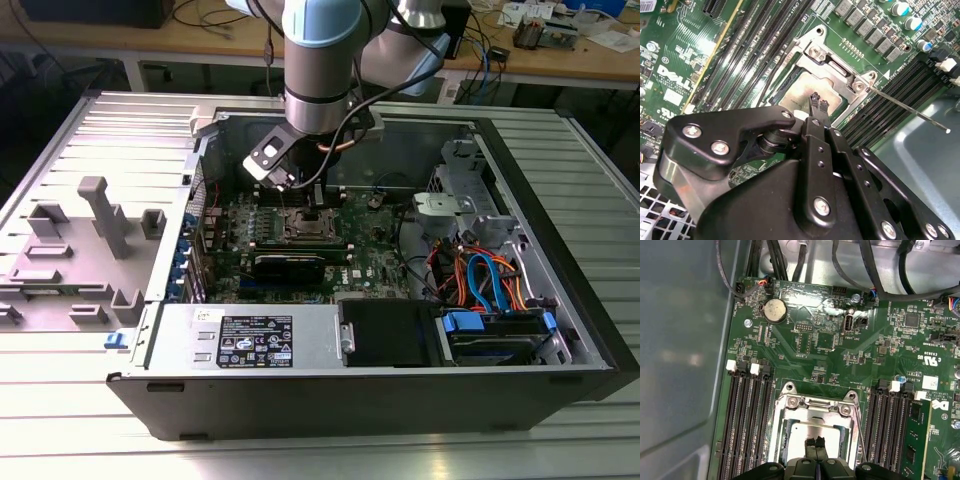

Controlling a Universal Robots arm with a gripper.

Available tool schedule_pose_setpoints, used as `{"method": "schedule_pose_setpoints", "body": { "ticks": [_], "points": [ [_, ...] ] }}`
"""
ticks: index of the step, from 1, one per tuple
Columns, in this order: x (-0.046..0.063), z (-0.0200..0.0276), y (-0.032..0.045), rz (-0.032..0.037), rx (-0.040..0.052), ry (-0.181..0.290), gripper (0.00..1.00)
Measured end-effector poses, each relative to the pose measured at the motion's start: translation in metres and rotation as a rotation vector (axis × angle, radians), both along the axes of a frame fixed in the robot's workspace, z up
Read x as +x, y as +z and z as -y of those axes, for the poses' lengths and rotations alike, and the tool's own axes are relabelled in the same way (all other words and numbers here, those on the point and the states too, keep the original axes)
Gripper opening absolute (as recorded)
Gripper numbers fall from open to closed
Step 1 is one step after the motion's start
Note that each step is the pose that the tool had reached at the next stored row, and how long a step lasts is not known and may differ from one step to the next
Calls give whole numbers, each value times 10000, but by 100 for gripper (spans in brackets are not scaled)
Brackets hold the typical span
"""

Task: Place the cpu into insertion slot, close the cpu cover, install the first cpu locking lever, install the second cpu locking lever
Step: 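Install the first cpu locking lever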

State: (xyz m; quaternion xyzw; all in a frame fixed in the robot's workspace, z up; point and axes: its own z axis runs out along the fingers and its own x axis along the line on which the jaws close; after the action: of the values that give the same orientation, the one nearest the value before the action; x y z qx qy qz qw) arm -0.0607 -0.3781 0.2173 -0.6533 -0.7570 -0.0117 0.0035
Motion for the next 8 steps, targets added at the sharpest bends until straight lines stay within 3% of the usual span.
{"method": "schedule_pose_setpoints", "body": {
  "ticks": [5, 8],
  "points": [
    [-2, 0, 0, 0, 0, 788, 11],
    [-2, 0, 0, 0, 0, 959, 11]
  ]
}}
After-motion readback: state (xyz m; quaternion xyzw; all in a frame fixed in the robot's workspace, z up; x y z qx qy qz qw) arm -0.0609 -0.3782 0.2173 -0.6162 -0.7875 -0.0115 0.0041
